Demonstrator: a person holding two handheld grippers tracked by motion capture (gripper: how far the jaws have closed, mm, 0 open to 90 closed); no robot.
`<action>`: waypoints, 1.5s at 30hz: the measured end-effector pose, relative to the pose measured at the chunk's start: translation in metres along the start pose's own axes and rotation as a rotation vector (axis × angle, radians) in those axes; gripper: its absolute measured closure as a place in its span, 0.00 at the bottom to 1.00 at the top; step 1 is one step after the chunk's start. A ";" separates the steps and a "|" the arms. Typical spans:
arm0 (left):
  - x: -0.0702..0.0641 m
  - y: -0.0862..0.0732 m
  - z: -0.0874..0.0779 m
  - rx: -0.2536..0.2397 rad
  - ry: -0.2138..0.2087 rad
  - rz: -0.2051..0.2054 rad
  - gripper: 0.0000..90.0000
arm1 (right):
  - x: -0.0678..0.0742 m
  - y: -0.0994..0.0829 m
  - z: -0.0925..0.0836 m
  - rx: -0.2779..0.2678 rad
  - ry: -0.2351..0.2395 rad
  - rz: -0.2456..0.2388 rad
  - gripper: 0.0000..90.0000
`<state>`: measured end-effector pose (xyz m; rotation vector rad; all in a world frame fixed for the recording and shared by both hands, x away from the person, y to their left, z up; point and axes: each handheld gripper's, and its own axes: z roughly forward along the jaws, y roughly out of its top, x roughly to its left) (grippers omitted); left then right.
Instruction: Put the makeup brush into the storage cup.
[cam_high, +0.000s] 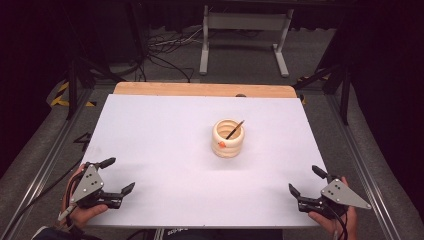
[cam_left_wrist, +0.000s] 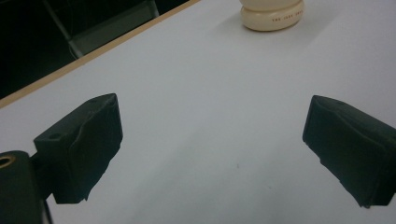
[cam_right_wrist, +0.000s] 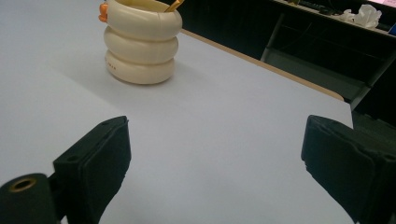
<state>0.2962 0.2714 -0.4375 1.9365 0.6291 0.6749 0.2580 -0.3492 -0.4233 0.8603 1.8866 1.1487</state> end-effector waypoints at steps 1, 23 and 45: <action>0.001 -0.002 -0.001 0.003 0.000 -0.007 0.06 | 0.000 0.000 0.000 -0.001 0.002 0.000 0.10; -0.001 -0.013 -0.010 -0.053 0.017 -0.069 0.06 | 0.001 -0.003 0.000 0.014 0.004 -0.007 0.10; -0.008 -0.010 -0.012 -0.055 0.018 -0.050 0.07 | 0.006 0.000 0.002 0.022 0.007 -0.025 0.10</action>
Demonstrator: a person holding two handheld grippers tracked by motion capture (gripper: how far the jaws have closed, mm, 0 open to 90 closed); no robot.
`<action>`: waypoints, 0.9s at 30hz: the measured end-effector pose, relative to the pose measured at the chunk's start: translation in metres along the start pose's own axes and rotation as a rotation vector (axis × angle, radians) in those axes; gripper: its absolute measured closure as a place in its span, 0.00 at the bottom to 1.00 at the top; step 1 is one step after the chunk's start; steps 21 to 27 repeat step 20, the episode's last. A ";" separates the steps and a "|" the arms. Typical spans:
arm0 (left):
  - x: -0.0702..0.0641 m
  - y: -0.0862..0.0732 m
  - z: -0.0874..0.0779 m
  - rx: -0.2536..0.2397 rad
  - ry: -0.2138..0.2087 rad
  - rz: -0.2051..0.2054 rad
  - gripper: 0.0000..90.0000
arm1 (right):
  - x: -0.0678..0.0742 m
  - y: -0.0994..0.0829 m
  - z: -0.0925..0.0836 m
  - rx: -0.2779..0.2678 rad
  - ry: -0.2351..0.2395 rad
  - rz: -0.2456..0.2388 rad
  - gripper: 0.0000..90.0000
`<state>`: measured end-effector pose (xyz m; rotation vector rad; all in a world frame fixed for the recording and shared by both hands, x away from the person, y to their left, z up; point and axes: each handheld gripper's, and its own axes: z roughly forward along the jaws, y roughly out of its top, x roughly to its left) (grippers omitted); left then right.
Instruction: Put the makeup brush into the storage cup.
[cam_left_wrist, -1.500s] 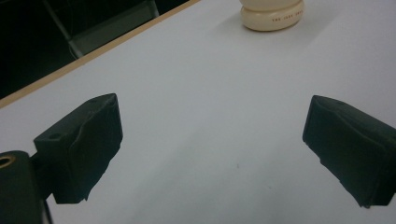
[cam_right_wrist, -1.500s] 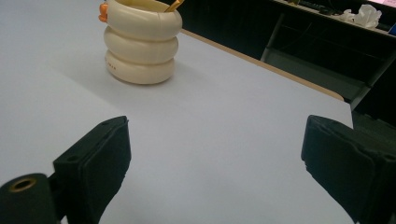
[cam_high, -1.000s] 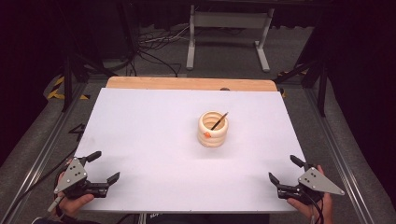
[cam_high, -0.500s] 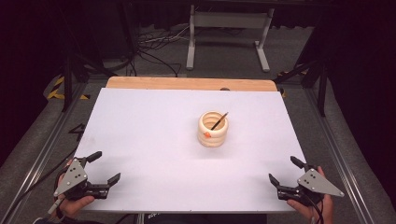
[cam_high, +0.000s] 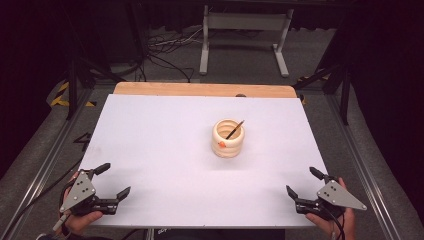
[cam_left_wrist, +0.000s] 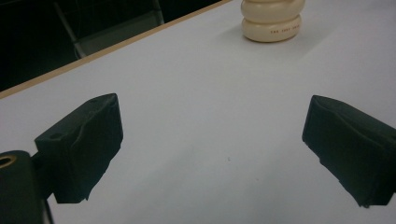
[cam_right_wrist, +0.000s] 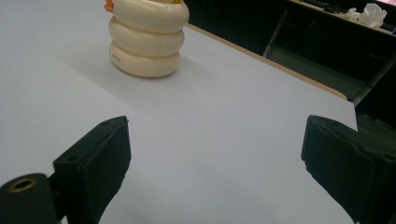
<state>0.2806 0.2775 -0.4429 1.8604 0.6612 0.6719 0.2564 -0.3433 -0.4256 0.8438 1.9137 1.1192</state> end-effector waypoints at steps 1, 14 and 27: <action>0.000 0.000 0.000 0.000 -0.001 0.001 0.07 | 0.001 0.000 0.001 -0.003 0.002 0.000 0.10; 0.000 0.000 -0.002 0.004 0.024 0.005 0.07 | 0.002 0.000 0.007 0.004 0.022 -0.001 0.10; 0.002 -0.001 -0.002 0.000 0.024 0.003 0.07 | 0.002 0.001 0.006 0.001 0.016 0.003 0.10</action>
